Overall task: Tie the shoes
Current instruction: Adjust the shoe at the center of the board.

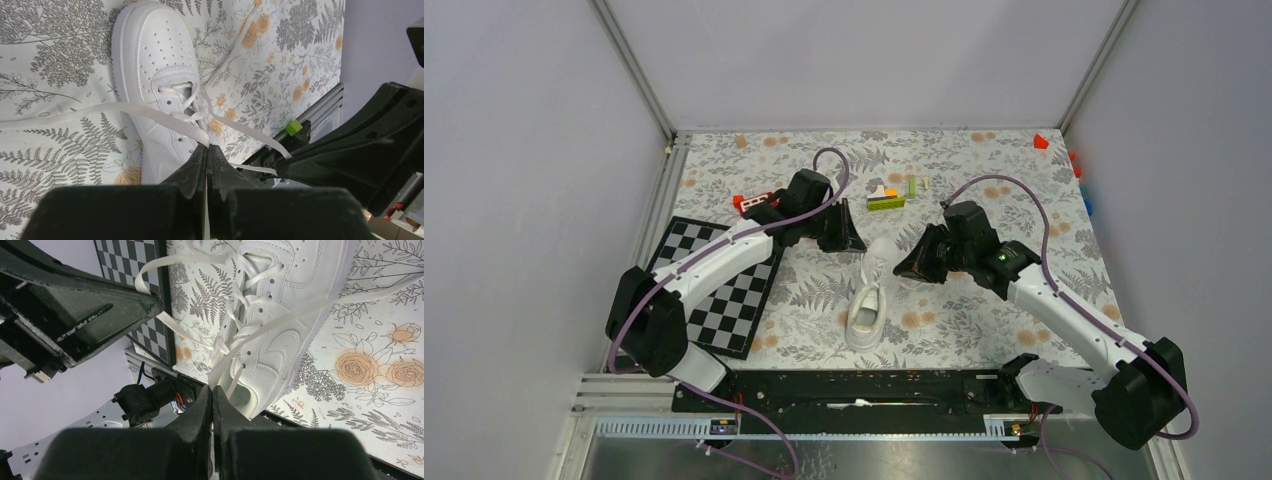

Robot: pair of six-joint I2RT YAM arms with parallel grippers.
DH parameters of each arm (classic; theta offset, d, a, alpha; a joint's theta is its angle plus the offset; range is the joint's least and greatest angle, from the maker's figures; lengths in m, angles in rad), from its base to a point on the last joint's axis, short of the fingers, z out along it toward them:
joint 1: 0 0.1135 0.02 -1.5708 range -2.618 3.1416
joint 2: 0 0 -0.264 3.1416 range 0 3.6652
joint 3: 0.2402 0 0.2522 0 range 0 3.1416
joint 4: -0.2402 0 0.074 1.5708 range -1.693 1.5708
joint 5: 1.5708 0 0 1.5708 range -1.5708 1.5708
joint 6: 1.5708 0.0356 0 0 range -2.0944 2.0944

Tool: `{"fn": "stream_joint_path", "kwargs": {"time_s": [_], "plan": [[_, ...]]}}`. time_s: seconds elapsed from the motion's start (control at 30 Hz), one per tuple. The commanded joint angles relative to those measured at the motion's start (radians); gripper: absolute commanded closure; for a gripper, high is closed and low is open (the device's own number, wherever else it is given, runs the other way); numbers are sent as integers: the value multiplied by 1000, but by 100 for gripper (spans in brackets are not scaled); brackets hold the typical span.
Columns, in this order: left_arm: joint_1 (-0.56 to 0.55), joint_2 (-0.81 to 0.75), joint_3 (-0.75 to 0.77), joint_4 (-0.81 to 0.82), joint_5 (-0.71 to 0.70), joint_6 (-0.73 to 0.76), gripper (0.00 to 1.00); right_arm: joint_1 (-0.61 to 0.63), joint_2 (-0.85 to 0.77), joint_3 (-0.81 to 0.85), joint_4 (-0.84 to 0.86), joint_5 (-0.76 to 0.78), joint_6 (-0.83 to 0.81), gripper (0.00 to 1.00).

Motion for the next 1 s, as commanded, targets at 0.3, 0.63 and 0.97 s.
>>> {"fn": "stream_joint_path", "kwargs": {"time_s": [0.3,0.63,0.97], "plan": [[-7,-90,-118,69,41,-15,100,8,175,97,129,0,-6,100],[-8,-84,-100,81,51,-18,100,6,246,284,-92,4,-196,32],[-7,-89,-77,79,60,-14,100,-18,156,200,-192,115,-226,14]]}}
